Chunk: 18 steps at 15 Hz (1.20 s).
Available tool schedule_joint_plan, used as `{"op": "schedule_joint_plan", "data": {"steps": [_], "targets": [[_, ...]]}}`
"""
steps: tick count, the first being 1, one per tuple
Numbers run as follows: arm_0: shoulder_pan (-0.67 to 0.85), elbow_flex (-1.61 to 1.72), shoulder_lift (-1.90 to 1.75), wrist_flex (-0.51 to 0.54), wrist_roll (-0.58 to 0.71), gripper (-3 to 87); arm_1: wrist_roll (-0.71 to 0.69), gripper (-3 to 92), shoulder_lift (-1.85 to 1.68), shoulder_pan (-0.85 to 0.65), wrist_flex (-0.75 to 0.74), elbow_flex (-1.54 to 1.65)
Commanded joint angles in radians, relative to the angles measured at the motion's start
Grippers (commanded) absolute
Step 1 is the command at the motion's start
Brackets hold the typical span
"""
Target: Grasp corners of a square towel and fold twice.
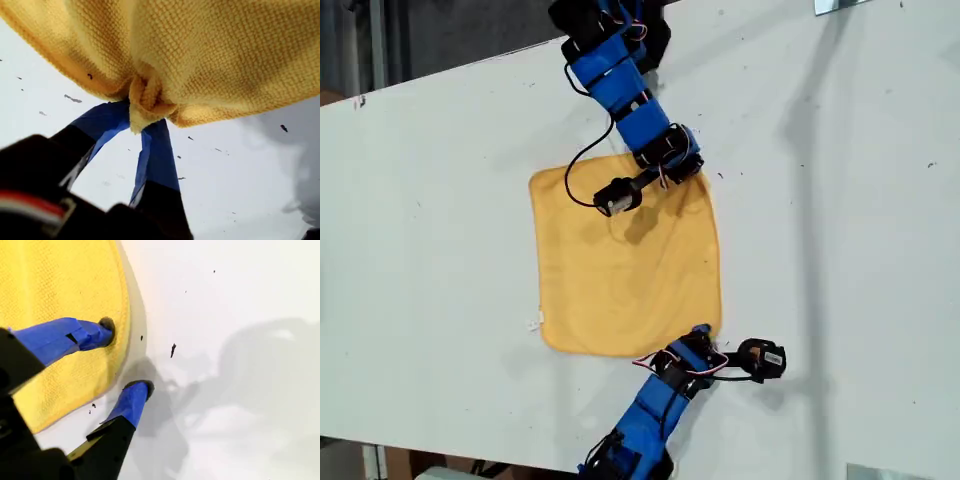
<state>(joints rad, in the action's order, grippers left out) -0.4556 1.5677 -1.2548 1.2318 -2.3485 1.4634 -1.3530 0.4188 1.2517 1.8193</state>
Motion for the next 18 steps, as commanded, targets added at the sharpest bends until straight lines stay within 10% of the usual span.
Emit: {"op": "schedule_joint_plan", "data": {"steps": [1,3,11,18], "targets": [[0.005,-0.112,0.038,-0.025,0.031,19.3,0.009,-0.1,-0.011,0.012,0.008,-0.037],[0.025,-0.143,0.069,-0.028,0.049,-0.2,0.015,-0.1,-0.011,0.018,0.006,-0.037],[0.08,-0.65,0.152,0.448,0.233,-0.2,0.026,-0.1,-0.13,0.023,0.287,-0.299],[0.196,-0.422,-0.187,0.442,0.423,-0.2,-0.02,-0.1,-0.407,-0.13,0.371,-0.244]]}}
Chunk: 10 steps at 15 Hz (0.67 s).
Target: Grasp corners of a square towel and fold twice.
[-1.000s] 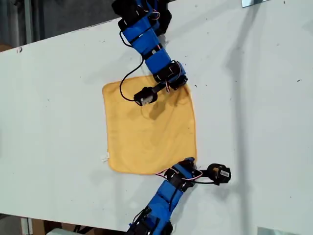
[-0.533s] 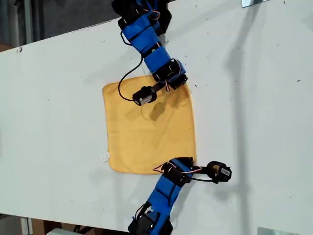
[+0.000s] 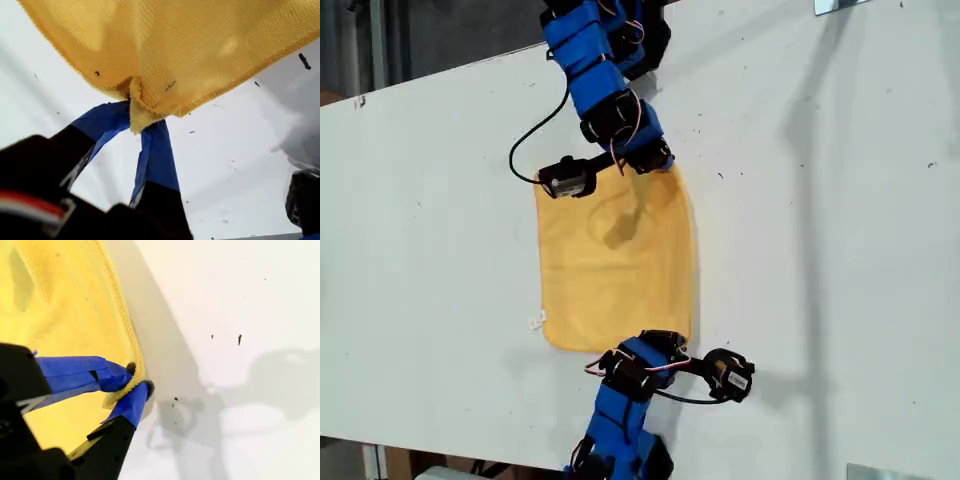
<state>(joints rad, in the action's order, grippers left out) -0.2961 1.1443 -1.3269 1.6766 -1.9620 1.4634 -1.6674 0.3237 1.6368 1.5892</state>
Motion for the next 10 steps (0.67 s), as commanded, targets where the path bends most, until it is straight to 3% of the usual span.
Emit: {"op": "schedule_joint_plan", "data": {"steps": [1,6,10], "targets": [[0.078,-0.02,-0.115,-0.006,0.114,-0.2,-0.061,-0.1,-0.097,-0.077,-0.008,-0.032],[0.428,0.124,-0.426,-0.048,0.437,-0.3,-0.291,-0.1,-0.169,-0.374,-0.061,-0.014],[0.657,0.192,-0.471,-0.129,0.569,-0.3,-0.446,-0.1,-0.15,-0.584,-0.147,-0.006]]}}
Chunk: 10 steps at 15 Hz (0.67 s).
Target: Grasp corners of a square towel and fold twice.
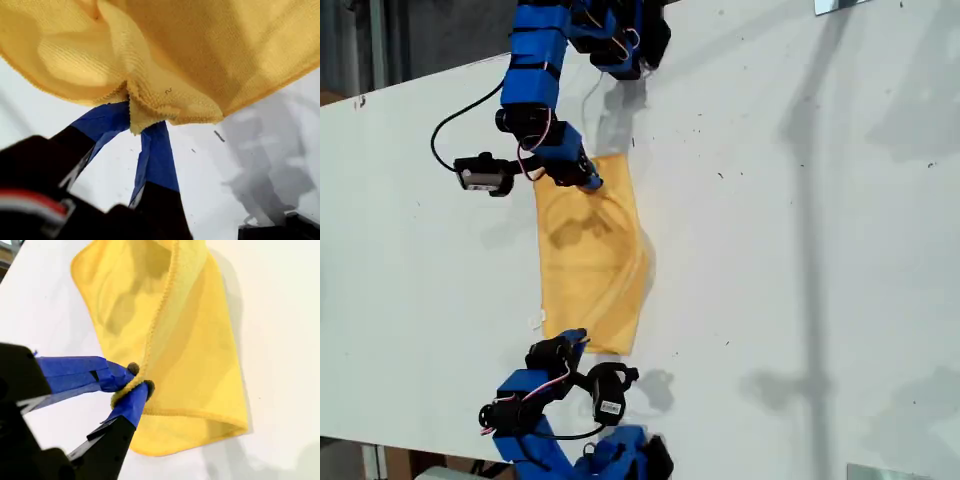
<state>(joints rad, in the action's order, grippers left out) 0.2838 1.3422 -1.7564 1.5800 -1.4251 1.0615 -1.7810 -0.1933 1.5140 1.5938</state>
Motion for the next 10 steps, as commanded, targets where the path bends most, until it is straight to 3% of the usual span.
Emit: {"op": "schedule_joint_plan", "data": {"steps": [1,6,10], "targets": [[0.146,0.018,-0.035,-0.058,0.067,-0.3,-0.071,-0.1,-0.054,-0.135,-0.049,-0.006],[0.428,0.193,-0.034,-0.229,0.207,-0.3,-0.166,-0.1,-0.02,-0.439,-0.25,0.043],[0.589,0.311,-0.021,-0.337,0.275,-0.3,-0.222,-0.1,0.224,-0.58,-0.383,0.011]]}}
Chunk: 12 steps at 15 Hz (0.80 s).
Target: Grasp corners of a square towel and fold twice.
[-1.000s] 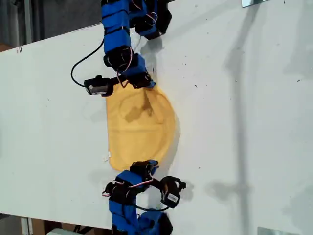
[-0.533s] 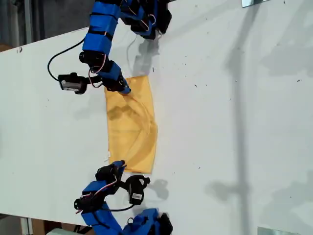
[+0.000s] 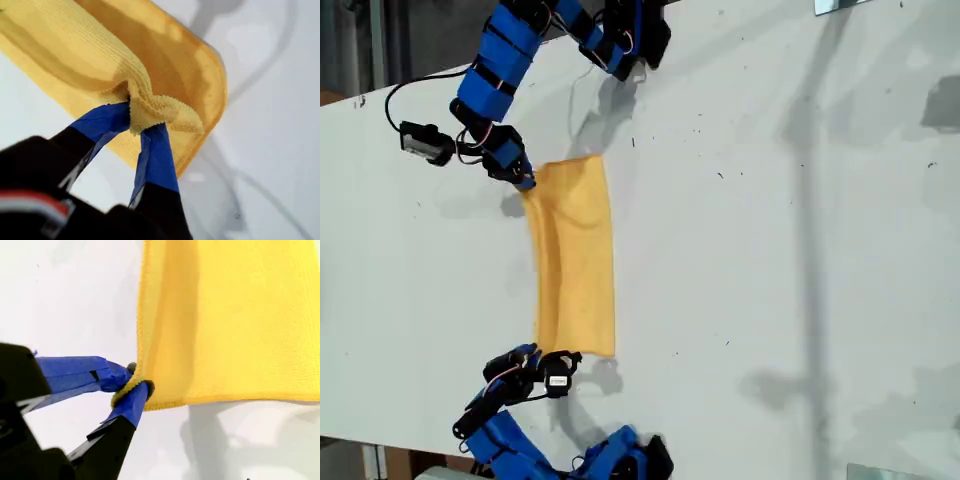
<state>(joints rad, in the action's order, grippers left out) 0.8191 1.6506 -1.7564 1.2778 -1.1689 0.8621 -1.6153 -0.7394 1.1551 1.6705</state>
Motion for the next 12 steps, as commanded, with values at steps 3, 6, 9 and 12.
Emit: {"op": "schedule_joint_plan", "data": {"steps": [3,6,9,12], "targets": [[0.094,0.028,0.052,-0.094,0.032,-0.3,-0.043,-0.1,0.245,-0.072,-0.031,-0.153],[0.146,-0.043,0.232,-0.117,0.069,-0.3,-0.067,-0.1,0.342,-0.117,-0.026,-0.219],[0.109,-0.057,0.238,-0.123,0.054,-0.3,-0.081,-0.1,0.313,-0.123,0.0,-0.229],[0.014,-0.026,0.067,-0.061,0.02,-0.3,-0.091,-0.1,0.17,-0.083,0.063,-0.207]]}}
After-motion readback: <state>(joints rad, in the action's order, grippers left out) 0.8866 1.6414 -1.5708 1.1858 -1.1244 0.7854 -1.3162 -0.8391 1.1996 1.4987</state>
